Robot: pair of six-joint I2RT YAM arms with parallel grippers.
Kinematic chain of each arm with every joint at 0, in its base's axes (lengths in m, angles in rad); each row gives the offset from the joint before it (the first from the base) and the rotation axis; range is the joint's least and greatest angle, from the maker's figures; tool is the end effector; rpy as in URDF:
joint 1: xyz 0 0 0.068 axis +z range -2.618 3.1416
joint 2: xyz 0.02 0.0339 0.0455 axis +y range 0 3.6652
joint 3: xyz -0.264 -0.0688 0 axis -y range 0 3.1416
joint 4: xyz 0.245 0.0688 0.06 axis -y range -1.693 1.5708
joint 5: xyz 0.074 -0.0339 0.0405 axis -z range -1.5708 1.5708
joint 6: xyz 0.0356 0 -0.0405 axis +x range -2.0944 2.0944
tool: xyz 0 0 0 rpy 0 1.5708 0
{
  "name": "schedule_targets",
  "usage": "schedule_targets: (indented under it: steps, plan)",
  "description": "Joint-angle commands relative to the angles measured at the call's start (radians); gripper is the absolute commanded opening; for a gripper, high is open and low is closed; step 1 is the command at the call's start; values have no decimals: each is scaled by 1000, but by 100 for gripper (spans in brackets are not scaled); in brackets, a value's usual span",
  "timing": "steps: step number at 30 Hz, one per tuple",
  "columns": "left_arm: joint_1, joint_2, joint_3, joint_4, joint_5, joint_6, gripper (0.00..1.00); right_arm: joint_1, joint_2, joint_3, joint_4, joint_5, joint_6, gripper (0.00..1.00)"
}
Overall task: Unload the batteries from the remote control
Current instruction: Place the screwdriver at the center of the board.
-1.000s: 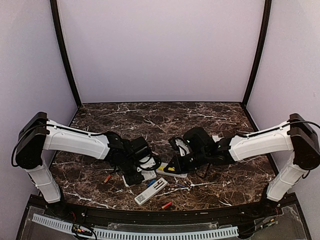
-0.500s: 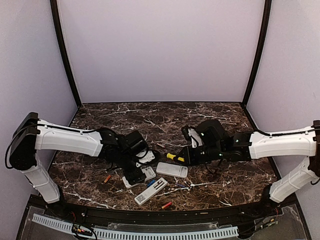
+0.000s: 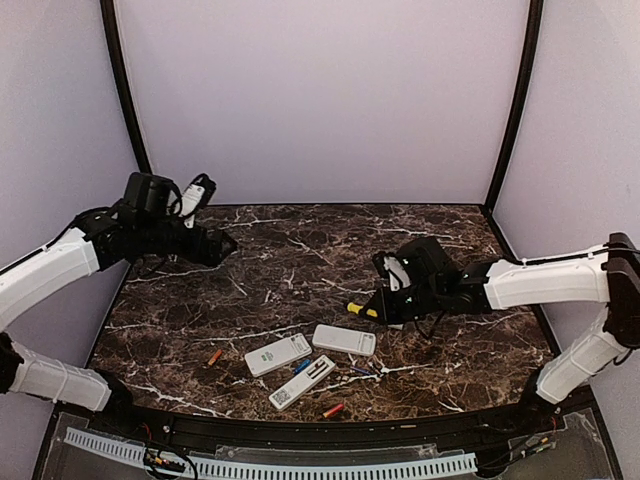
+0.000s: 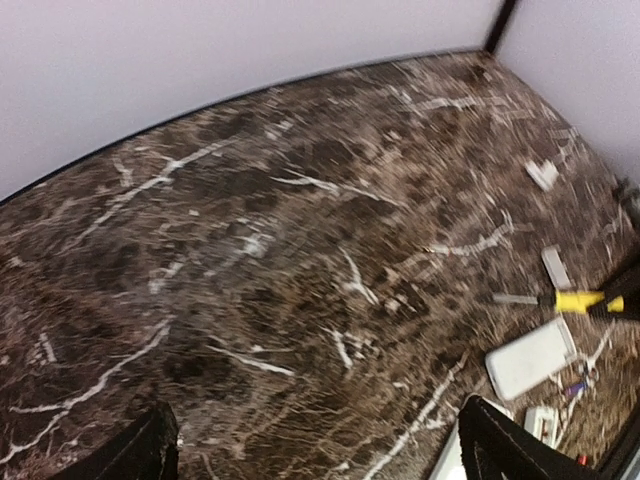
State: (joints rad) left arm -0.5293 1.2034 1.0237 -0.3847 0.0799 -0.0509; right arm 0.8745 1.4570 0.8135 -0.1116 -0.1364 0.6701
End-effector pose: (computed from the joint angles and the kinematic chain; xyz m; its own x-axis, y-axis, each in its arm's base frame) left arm 0.2312 -0.1385 0.3166 -0.4897 0.2277 -0.8416 0.5373 0.8390 -0.0856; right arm 0.1897 0.2345 0.2019 -0.8560 -0.0647 -0.5129 -0.3725 0.7650 0.5253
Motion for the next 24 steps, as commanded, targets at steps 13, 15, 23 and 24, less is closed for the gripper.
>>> schedule_targets:
  steps: [13, 15, 23, 24]
  plan:
    - [378, -239, -81, 67, -15, -149, 99, -35, 253, 169, 107, -119, -144, 0]
    - [378, -242, -84, 70, -18, -148, 99, -37, 283, 176, 127, -129, -139, 0]
    - [378, -239, -85, 69, -18, -144, 99, -37, 316, 183, 142, -125, -135, 6]
    - [378, -239, -85, 69, -18, -143, 99, -37, 320, 185, 140, -125, -135, 8]
